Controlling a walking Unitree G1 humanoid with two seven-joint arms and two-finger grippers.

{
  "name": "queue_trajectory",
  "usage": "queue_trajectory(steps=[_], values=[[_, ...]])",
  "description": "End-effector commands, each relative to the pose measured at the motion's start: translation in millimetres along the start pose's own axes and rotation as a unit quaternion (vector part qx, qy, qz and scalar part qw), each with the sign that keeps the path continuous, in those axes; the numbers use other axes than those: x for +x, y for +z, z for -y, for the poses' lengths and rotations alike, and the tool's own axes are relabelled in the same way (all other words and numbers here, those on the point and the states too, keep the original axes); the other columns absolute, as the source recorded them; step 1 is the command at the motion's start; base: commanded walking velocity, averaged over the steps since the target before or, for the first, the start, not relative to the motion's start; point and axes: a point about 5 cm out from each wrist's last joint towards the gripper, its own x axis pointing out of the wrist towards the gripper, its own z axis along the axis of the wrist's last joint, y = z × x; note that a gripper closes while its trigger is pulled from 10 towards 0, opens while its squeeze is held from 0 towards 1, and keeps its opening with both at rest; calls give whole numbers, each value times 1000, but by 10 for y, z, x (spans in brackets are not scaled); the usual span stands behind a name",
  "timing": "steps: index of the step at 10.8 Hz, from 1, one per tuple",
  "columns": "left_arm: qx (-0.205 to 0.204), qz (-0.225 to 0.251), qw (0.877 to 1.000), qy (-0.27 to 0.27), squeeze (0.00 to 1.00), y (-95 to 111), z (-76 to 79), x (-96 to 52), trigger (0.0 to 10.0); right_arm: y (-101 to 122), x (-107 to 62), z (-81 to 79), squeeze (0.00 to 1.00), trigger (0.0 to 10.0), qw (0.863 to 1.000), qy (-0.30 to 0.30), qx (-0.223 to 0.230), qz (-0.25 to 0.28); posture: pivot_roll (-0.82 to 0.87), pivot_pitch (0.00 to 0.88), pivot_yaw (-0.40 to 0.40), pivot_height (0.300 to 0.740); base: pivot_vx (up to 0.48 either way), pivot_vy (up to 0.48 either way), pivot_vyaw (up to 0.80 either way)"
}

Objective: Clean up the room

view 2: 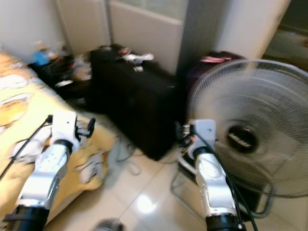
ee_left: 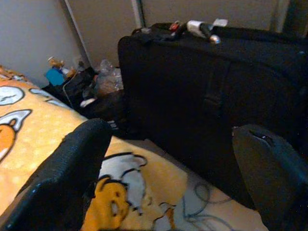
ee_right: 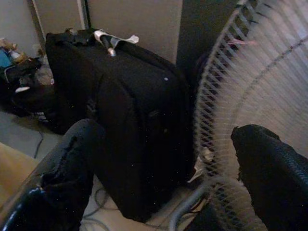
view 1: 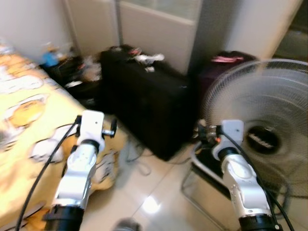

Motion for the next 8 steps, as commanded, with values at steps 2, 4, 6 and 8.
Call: queue_trajectory(steps=[2, 4, 6, 8], values=[[10, 7, 1000, 7, 0, 34, -64, 10, 10000, -47, 9, 15, 1000, 10000, 1000, -18, 1, -6, 43, 0, -55, 740, 0, 390, 703], [21, 7, 1000, 1, 0, 43, -56, 17, 10000, -116, 23, 63, 1000, 10000, 998, -41, 26, -29, 37, 0, -38, 740, 0, 390, 0], [18, 9, 1000, 2, 0, 60, -44, 40, 10000, -60, 62, 16, 1000, 10000, 999, -34, 30, -18, 34, 0, -41, 740, 0, 388, 0], [17, 10, 1000, 2, 0, 57, -34, 44, 10000, -68, 67, 10, 1000, 10000, 999, -29, 28, -19, 38, 0, -49, 740, 0, 386, 0]])
